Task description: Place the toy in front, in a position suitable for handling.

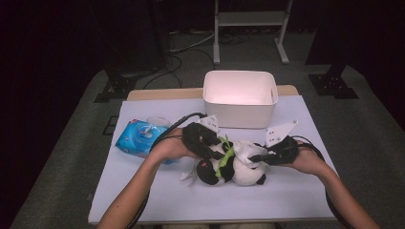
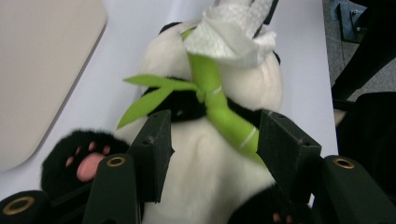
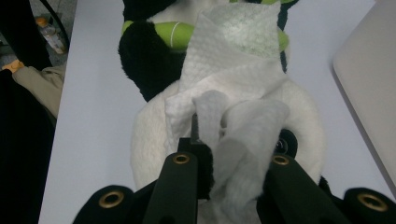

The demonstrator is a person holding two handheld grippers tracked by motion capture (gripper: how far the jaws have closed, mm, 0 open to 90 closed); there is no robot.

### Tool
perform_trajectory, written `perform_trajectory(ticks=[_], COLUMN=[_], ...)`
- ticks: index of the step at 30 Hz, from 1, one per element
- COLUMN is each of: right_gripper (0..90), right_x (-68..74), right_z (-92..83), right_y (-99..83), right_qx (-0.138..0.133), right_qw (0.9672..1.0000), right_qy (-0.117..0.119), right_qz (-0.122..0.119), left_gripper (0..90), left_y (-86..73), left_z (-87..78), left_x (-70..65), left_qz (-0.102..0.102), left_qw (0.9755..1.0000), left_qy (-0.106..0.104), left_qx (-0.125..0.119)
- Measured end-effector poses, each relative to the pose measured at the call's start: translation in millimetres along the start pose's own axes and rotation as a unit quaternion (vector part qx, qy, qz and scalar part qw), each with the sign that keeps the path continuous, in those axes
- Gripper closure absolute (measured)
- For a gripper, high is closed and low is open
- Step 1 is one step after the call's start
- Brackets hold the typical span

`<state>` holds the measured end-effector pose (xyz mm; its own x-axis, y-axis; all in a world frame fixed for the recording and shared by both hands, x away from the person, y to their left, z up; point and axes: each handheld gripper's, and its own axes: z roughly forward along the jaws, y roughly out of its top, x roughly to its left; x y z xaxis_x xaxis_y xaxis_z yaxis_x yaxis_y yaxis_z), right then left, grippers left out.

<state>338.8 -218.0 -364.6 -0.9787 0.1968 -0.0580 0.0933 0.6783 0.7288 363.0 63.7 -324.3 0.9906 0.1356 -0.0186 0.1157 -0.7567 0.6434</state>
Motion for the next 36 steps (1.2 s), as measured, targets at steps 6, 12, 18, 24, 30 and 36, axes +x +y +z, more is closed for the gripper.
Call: perform_trajectory(ticks=[6,12,18,24,30,36], right_gripper=[80.5,80.6,80.5,80.5,80.4,80.2], right_x=[0.1,1.0,0.9,1.7,4.4,6.8], right_z=[-1.7,-2.8,-3.3,-6.5,-10.3,-15.6], right_y=[-4.9,-6.7,-6.8,-7.8,-10.9,-14.1], right_qx=[-0.001,0.002,0.005,0.02,0.019,0.016], right_qw=[1.0,1.0,1.0,0.9997,0.9996,0.9994], right_qy=[-0.001,0.0,-0.002,-0.01,-0.022,-0.031], right_qz=[0.006,0.007,0.007,0.005,-0.002,-0.001], left_gripper=[46.1,46.1,46.1,46.1,47.6,48.7], left_y=[-19.6,-35.5,-49.9,-59.0,-57.8,-53.5], left_z=[-4.8,-12.4,-13.9,3.5,10.1,19.2], left_x=[3.1,7.5,12.7,18.6,15.9,7.5], left_qz=[-0.013,-0.031,-0.045,-0.055,-0.05,-0.056], left_qw=[0.9999,0.9992,0.9989,0.9985,0.9986,0.9982], left_qy=[-0.006,-0.005,0.0,-0.005,-0.013,-0.015], left_qx=[-0.005,-0.023,-0.013,-0.002,-0.008,-0.018])
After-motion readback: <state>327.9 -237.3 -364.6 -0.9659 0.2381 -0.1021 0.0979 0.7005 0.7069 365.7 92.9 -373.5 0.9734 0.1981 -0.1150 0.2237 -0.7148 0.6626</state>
